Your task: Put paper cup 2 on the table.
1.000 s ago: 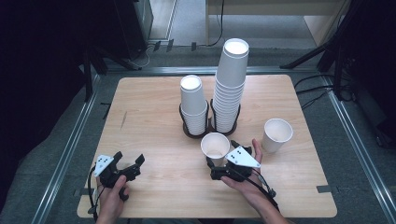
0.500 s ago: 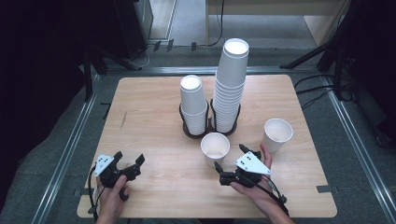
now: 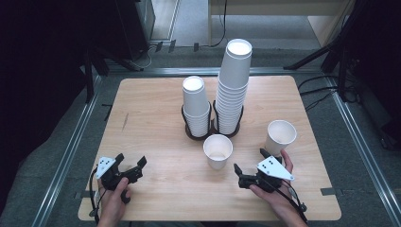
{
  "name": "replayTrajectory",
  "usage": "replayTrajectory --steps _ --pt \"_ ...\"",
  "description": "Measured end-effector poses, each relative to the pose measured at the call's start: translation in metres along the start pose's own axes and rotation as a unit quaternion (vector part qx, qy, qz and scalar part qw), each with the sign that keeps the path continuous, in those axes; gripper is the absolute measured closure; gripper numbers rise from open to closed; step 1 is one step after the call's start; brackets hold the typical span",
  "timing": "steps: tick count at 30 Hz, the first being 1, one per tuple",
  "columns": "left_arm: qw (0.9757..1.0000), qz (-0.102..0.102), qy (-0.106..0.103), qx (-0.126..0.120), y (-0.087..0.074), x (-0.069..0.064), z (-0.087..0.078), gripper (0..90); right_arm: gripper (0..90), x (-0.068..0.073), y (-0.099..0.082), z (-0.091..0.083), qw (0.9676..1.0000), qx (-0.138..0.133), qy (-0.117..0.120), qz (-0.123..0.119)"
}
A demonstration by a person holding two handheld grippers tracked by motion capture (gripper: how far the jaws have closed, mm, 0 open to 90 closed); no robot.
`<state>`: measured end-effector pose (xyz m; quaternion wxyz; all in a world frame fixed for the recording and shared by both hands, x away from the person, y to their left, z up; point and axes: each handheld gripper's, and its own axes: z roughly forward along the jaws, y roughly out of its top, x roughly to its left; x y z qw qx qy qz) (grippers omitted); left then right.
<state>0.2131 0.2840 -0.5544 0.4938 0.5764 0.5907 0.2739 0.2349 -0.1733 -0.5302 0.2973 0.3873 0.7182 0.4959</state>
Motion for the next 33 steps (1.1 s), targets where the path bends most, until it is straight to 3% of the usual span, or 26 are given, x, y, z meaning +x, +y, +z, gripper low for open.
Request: replayTrajectory --steps 18,33 --pt "1.0 0.0 0.001 0.001 0.0 0.0 0.0 2.2 0.0 -0.05 -0.021 -0.034 0.9977 0.009 -0.062 0.026" --pt "1.0 -0.003 -0.003 0.001 0.0 0.0 0.0 2.2 0.0 -0.088 -0.036 -0.049 0.991 0.017 -0.128 0.036"
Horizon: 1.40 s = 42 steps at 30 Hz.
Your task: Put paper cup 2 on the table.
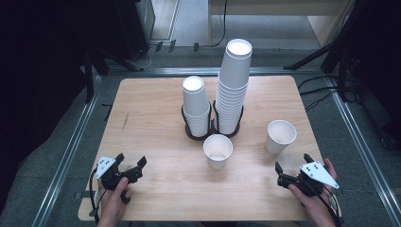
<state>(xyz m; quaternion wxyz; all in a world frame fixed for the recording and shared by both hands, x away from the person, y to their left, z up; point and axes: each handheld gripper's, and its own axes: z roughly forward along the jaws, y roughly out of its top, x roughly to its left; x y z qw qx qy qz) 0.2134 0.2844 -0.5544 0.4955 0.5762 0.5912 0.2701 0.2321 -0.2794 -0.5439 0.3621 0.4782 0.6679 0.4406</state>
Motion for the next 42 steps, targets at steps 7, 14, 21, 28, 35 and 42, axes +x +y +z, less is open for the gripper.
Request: replayTrajectory --steps 7,14,21,28,35,42 --pt "1.0 0.0 -0.001 0.001 0.0 0.0 0.0 2.3 0.0 -0.017 -0.002 -0.003 0.9995 0.001 -0.028 0.016" --pt "1.0 0.0 -0.002 0.001 0.0 0.0 0.0 2.2 0.0 -0.031 -0.007 -0.003 0.9984 0.007 -0.051 0.025" --pt "1.0 -0.002 -0.004 0.001 0.0 0.0 0.0 2.3 0.0 -0.044 -0.009 -0.004 0.9965 0.01 -0.069 0.046" --pt "1.0 -0.002 -0.006 0.001 0.0 0.001 0.0 2.3 0.0 -0.053 -0.013 -0.005 0.995 0.015 -0.083 0.054" --pt "1.0 -0.003 -0.007 0.001 0.0 0.001 0.001 2.3 0.0 -0.054 -0.013 -0.005 0.9945 0.014 -0.086 0.058" --pt "1.0 0.002 -0.009 0.003 0.0 0.0 0.001 2.3 0.0 -0.053 -0.013 -0.005 0.9948 0.014 -0.083 0.057"
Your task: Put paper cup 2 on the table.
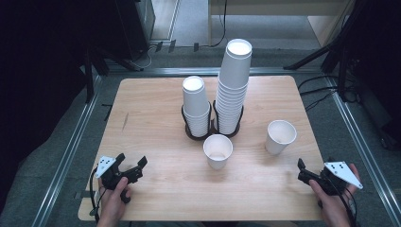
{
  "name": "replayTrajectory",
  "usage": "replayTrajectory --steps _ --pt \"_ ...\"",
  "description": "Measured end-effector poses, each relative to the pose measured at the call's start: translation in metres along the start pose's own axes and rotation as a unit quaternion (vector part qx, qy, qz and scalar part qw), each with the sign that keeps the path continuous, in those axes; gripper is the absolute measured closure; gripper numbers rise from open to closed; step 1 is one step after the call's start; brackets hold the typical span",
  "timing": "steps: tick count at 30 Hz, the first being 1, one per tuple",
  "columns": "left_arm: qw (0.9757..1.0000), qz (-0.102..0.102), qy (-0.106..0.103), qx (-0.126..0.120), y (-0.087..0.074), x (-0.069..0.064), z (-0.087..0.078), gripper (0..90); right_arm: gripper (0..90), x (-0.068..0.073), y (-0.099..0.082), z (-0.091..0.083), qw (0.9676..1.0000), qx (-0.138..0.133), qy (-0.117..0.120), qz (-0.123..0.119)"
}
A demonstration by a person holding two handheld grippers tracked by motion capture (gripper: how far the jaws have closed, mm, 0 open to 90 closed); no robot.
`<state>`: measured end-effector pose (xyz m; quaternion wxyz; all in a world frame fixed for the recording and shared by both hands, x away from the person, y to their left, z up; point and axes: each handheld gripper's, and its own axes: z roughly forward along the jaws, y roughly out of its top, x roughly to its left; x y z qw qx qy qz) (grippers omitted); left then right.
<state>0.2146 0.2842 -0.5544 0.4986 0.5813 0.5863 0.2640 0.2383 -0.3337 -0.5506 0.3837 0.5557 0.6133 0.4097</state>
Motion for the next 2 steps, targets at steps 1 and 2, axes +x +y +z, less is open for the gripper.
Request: replayTrajectory --steps 1,2 --pt "1.0 0.001 0.0 0.0 0.0 -0.0002 0.0001 2.3 0.0 0.0004 0.0004 -0.0003 1.0 0.0 0.002 0.001" --pt "1.0 0.001 0.0 0.0 -0.0001 -0.0003 0.0001 2.3 0.0 0.0013 0.0014 -0.0012 1.0 0.001 0.007 0.001"
